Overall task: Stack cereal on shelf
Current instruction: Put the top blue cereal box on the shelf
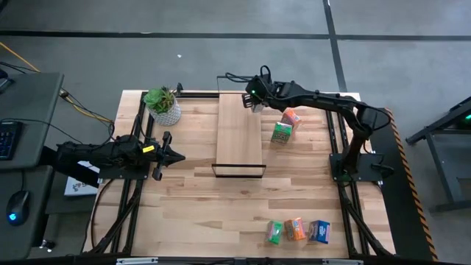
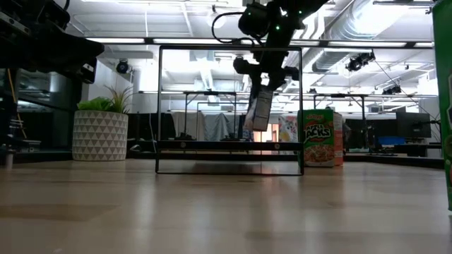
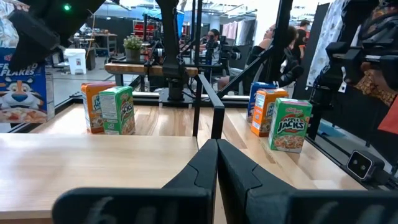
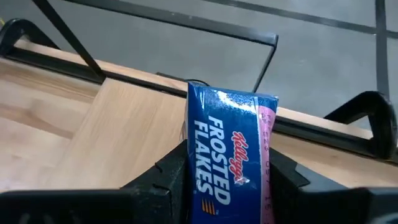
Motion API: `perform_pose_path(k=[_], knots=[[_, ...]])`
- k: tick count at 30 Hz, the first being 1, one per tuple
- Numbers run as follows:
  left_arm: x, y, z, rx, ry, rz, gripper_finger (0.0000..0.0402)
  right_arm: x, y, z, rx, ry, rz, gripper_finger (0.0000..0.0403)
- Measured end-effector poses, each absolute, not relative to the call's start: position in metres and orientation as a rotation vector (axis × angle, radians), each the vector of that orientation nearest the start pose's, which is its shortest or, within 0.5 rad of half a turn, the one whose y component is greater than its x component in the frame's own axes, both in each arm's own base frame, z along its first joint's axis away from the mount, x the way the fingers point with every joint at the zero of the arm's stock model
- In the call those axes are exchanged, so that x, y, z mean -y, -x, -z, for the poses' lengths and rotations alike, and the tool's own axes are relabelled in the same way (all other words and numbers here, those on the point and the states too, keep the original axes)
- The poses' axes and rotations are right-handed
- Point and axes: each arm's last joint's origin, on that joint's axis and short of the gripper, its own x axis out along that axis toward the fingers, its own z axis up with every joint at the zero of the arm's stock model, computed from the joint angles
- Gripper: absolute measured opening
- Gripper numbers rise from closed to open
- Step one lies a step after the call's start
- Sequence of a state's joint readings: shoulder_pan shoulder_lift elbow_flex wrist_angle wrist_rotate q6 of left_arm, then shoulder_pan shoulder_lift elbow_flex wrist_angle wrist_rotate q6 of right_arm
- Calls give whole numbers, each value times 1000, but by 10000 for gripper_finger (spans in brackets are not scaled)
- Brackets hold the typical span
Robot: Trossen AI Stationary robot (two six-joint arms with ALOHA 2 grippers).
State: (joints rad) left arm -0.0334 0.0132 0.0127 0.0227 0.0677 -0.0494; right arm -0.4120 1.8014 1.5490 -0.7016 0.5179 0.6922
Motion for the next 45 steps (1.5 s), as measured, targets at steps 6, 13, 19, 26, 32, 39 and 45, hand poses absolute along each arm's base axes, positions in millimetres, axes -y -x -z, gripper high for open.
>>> perform_pose_path(k=[6, 13, 19, 26, 32, 39, 45], knots=[[5, -98, -169, 20, 49, 101, 3, 165, -358, -269, -664, -539, 1147, 134], [5, -98, -169, 20, 49, 101, 3, 167, -360, -259, -677, -524, 1206, 134], [5, -98, -169, 20, 49, 102, 3, 169, -360, -259, -666, -523, 1212, 134], [5, -98, -169, 20, 49, 101, 3, 170, -363, -251, -677, -517, 1224, 134], [5, -98, -169, 20, 49, 102, 3, 172, -364, -248, -682, -496, 1238, 134], [5, -98, -169, 20, 49, 102, 3, 172, -364, -248, -688, -488, 1235, 165], [5, -98, -169, 20, 49, 101, 3, 171, -365, -249, -659, -519, 1244, 222]])
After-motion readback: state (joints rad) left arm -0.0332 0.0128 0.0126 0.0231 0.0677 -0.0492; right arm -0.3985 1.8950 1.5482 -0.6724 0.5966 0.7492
